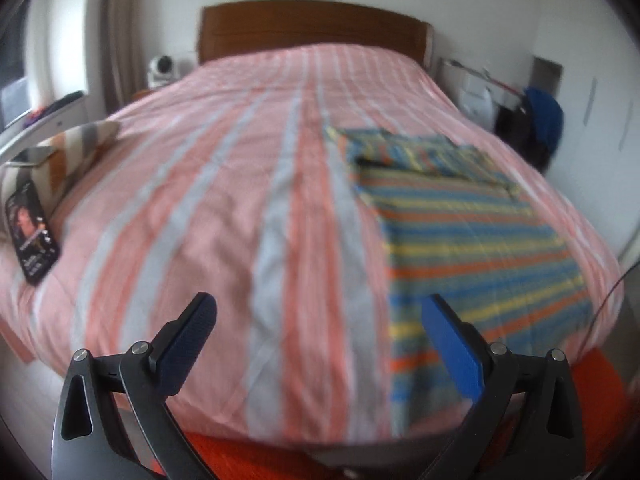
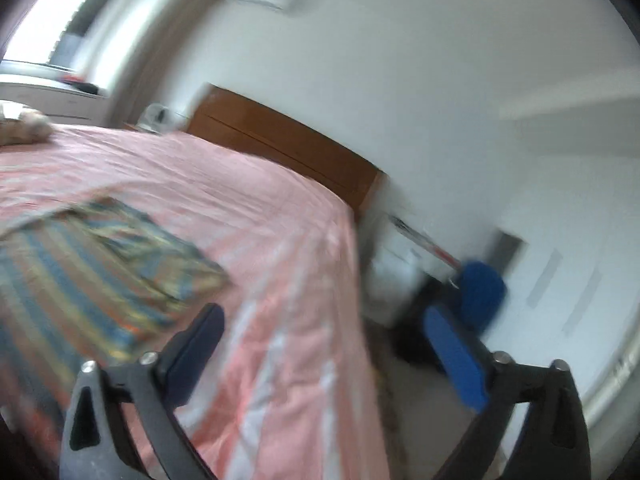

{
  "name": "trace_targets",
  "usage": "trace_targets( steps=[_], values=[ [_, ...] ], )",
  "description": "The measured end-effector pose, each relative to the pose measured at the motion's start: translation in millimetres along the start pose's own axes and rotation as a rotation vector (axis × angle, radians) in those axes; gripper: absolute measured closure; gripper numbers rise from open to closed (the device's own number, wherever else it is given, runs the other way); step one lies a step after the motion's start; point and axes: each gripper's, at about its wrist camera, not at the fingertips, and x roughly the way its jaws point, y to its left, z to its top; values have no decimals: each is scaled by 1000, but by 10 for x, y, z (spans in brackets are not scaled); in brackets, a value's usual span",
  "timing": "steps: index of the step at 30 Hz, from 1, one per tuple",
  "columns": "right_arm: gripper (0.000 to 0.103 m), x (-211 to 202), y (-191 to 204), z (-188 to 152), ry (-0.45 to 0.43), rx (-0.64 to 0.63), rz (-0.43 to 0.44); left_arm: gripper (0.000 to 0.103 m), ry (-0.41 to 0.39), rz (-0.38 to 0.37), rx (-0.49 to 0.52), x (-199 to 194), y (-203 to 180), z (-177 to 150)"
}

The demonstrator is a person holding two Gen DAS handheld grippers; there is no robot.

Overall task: Fold small clothes
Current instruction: 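Move both grippers to the ribbed hem of the narrowed sweater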

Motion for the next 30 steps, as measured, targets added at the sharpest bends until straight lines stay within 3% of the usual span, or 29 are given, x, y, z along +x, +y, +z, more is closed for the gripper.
trace_targets(
  steps=[2, 4, 7, 11, 15, 18, 21, 24, 28, 30],
  values=[
    [1, -109, 51, 42, 35, 37, 194, 1, 53, -28, 31, 136, -187, -128],
    [2, -21, 222, -102, 160, 166, 450, 1, 100, -41, 52, 315, -343, -243],
    [2, 195, 665, -558, 308, 319, 612, 1, 171, -50, 28, 537, -474, -355],
    [15, 455, 1150, -1150, 500, 481, 669, 1, 216, -71, -29, 593, -465, -446],
    [21, 557, 1333, -1338, 565, 506, 659, 2, 218, -78, -27, 566, -453, -498],
    [23, 603, 1341, -1372, 588, 515, 678, 5, 215, -134, -54, 548, -445, -514],
    [23, 678, 1348, -1409, 613, 534, 709, 19, 223, -186, -67, 547, -461, -524],
    [23, 746, 1338, -1467, 634, 567, 735, 27, 247, -180, -59, 566, -452, -546],
    [23, 770, 1296, -1486, 637, 638, 771, 47, 282, -188, -84, 593, -396, -555],
    [25, 800, 1315, -1498, 650, 649, 775, 48, 307, -187, -70, 631, -415, -567]
  ],
)
